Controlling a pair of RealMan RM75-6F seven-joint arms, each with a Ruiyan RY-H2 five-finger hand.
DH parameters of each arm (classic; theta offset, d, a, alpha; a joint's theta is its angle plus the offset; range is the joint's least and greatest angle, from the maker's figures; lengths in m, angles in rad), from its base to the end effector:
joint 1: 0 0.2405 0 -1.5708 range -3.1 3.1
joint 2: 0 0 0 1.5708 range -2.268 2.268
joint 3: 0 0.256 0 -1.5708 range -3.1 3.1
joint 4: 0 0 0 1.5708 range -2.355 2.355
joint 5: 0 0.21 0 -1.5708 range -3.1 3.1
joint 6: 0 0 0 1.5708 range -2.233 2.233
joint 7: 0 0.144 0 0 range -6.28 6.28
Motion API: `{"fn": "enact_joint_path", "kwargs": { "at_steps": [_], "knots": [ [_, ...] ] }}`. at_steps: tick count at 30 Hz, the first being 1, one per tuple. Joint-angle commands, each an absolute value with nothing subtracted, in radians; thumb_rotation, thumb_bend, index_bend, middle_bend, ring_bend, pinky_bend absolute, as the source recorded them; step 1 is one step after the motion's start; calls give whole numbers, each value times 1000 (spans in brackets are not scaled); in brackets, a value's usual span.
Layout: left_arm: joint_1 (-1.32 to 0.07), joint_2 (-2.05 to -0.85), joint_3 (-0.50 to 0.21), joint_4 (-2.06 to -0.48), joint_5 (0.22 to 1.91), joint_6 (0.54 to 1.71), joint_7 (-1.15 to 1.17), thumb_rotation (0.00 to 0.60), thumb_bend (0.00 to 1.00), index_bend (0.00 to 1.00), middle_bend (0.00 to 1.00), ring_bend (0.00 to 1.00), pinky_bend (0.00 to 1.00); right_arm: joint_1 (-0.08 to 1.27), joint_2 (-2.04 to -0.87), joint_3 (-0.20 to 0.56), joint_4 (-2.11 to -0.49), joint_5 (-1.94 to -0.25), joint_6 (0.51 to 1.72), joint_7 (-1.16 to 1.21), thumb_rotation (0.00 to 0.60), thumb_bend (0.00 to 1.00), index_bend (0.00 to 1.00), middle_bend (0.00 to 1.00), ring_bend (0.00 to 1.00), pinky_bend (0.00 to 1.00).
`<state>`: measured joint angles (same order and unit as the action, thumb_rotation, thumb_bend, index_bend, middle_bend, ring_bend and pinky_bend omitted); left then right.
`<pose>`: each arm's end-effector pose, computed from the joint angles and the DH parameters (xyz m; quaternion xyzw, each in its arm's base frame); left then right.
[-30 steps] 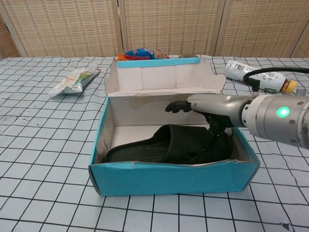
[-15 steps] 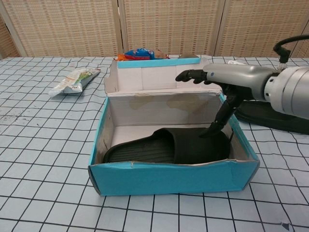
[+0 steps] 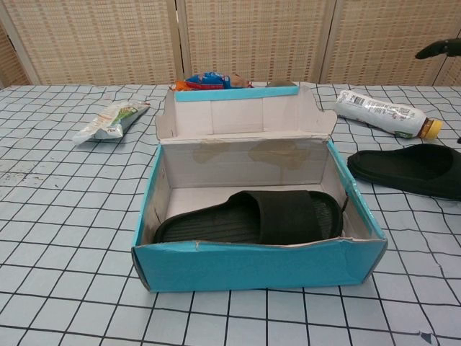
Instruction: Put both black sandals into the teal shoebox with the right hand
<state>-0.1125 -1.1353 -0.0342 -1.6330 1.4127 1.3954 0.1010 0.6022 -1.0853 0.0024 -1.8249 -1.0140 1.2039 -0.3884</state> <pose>-0.3178 0.1849 0.1422 -0.6076 -0.4107 -0.3325 0.5929 -0.2279 -0.2959 0.1218 0.6903 -0.3751 0.2880 0.5476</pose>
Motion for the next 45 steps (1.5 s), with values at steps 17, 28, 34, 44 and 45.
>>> {"fn": "enact_joint_path", "kwargs": {
  "at_steps": [17,28,34,44,45],
  "knots": [
    [-113,-1134,-33,-1632,1419,1399,107,600,504,279,230,405,572,570,-1321,53,-1292,-1008,901,-99,600,0,108,24,0,164],
    [-113,-1133,-35,-1634,1415,1398,100,600,504,279,231,405,572,580,-1436,91,-1114,-1023,799,-12,600,0,113,24,0,164],
    [-113,-1133,-34,-1634,1416,1399,99,600,504,280,231,404,572,574,-1472,95,-1069,-1046,796,-10,600,0,167,104,0,165],
    [-113,-1133,-32,-1632,1419,1399,102,600,504,280,231,405,572,545,-1493,107,-1033,-1065,831,-31,600,0,404,367,212,313],
    [-113,-1133,-33,-1632,1418,1399,103,600,504,280,231,405,572,543,-1491,110,-1035,-1065,837,-34,600,0,424,393,246,344]
  ]
}}
